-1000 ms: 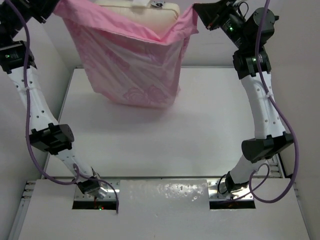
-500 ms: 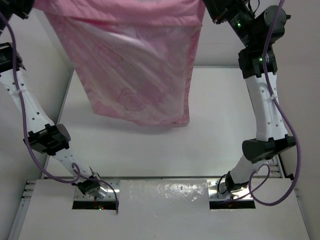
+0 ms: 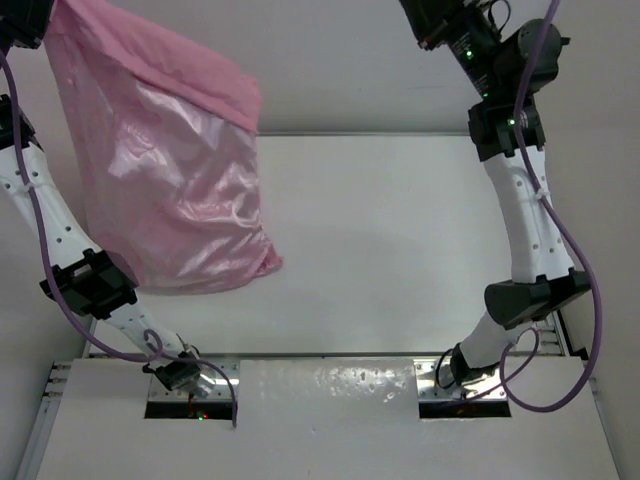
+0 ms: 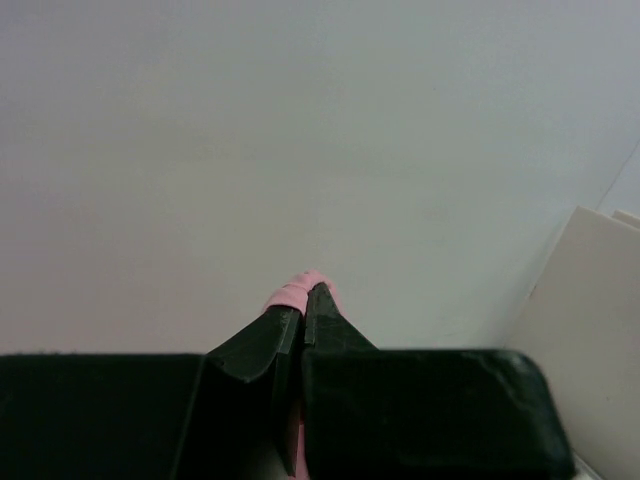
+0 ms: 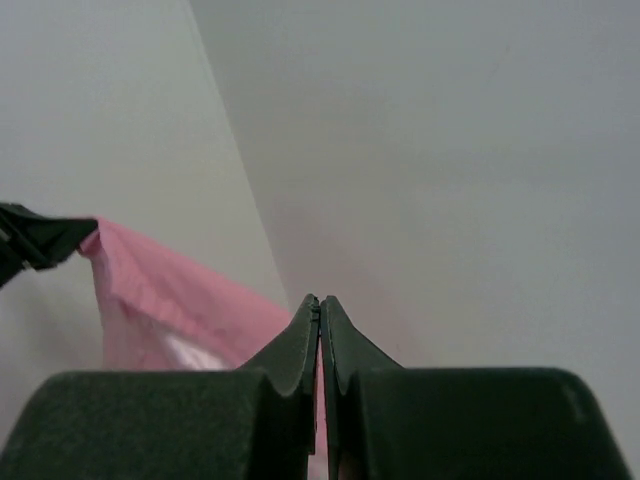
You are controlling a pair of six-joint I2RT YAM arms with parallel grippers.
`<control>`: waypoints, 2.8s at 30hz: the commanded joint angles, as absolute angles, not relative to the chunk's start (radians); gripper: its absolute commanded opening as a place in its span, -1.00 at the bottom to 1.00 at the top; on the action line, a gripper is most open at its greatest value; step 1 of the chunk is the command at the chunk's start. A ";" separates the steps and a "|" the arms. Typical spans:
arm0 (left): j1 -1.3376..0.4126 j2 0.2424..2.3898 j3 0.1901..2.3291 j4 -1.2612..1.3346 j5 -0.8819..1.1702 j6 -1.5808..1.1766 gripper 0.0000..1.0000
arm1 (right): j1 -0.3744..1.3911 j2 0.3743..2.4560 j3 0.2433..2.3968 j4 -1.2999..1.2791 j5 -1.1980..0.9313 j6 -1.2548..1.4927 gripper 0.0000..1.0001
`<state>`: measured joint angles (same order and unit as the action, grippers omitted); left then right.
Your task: Put the pillow into the pillowcase
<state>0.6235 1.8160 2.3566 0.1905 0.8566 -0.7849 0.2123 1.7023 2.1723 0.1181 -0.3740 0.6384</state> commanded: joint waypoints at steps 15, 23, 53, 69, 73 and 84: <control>0.256 1.704 2.405 0.134 0.992 -0.566 -1.00 | 0.584 1.862 1.959 0.042 -0.414 -0.028 0.98; 0.117 1.764 2.466 0.069 0.894 -0.512 -1.00 | 0.554 1.787 1.797 0.123 -0.586 0.095 0.98; 0.302 1.664 2.124 -0.396 0.670 -0.209 -1.00 | 0.354 1.717 0.965 0.318 -0.281 0.462 0.97; 0.163 1.672 2.163 -0.534 0.653 -0.092 -1.00 | 0.357 1.765 0.948 0.368 -0.511 0.811 0.98; 0.158 1.664 2.138 -0.535 0.638 -0.094 -1.00 | 0.364 1.992 1.011 0.520 -0.532 1.053 0.93; 0.441 1.522 1.726 -0.600 0.515 -0.187 -1.00 | 0.287 2.056 1.229 0.482 -0.316 1.063 -1.00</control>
